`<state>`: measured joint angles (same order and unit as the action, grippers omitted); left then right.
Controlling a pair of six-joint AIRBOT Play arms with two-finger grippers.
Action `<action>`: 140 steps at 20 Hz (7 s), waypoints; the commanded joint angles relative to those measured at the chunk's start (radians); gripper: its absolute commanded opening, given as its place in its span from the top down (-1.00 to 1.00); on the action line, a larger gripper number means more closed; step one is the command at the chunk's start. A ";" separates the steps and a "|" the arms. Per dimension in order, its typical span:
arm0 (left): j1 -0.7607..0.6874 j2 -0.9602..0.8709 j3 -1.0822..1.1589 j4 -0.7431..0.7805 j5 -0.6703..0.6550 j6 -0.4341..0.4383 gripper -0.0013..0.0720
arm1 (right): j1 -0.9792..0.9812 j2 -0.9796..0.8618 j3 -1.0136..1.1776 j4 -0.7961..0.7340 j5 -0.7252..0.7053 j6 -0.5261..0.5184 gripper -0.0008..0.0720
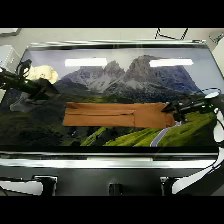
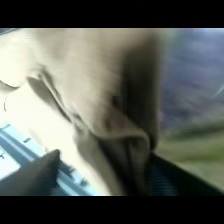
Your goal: Fold the clothes and pants, and hang the long-sleeved shirts on hangers.
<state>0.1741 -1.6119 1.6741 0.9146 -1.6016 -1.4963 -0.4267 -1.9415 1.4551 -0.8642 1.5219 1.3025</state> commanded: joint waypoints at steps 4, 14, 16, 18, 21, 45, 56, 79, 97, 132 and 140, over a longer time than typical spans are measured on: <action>-0.195 0.011 0.000 -0.006 0.114 0.007 -0.96 | 0.122 0.029 -0.004 -0.027 -0.033 0.068 0.87; -0.628 -0.180 -0.146 -0.063 0.623 -0.101 0.88 | 0.288 0.483 -0.004 -0.023 -0.027 0.231 0.87; -0.696 -0.257 -0.146 -0.145 0.668 -0.101 0.88 | 0.321 0.558 -0.004 -0.022 -0.019 0.266 0.87; -0.756 -0.322 -0.145 -0.257 0.696 -0.101 0.89 | 0.345 0.624 -0.004 -0.020 0.003 0.297 0.87; -0.855 -0.377 -0.145 -0.457 0.831 -0.102 0.91 | 0.364 0.710 -0.004 -0.005 0.029 0.327 0.87; -0.198 0.231 -0.145 0.198 0.508 -0.074 0.92 | 0.832 0.045 0.006 0.702 -0.465 0.117 -0.95; -0.198 0.275 -0.145 0.196 0.437 -0.029 0.92 | 0.258 0.304 -0.163 -0.214 -0.058 0.323 -0.87; -0.246 0.286 -0.145 0.185 0.467 -0.032 0.92 | 0.043 0.272 0.402 0.203 -0.087 0.183 0.86; -0.246 0.286 -0.145 0.185 0.465 -0.079 0.92 | -0.705 0.302 0.105 -0.483 0.073 0.365 0.87; -0.321 0.167 -0.087 0.761 0.344 -0.366 -0.62 | -0.092 0.409 0.429 -0.452 0.067 0.335 -0.84; -0.343 0.216 -0.312 0.570 0.328 -0.205 -0.96 | 0.166 0.425 0.151 -0.520 0.023 0.320 -0.88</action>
<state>-0.1604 -1.4166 1.4055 1.5017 -1.2976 -1.7176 -0.3290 -1.5208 1.6497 -1.3392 1.5700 1.6157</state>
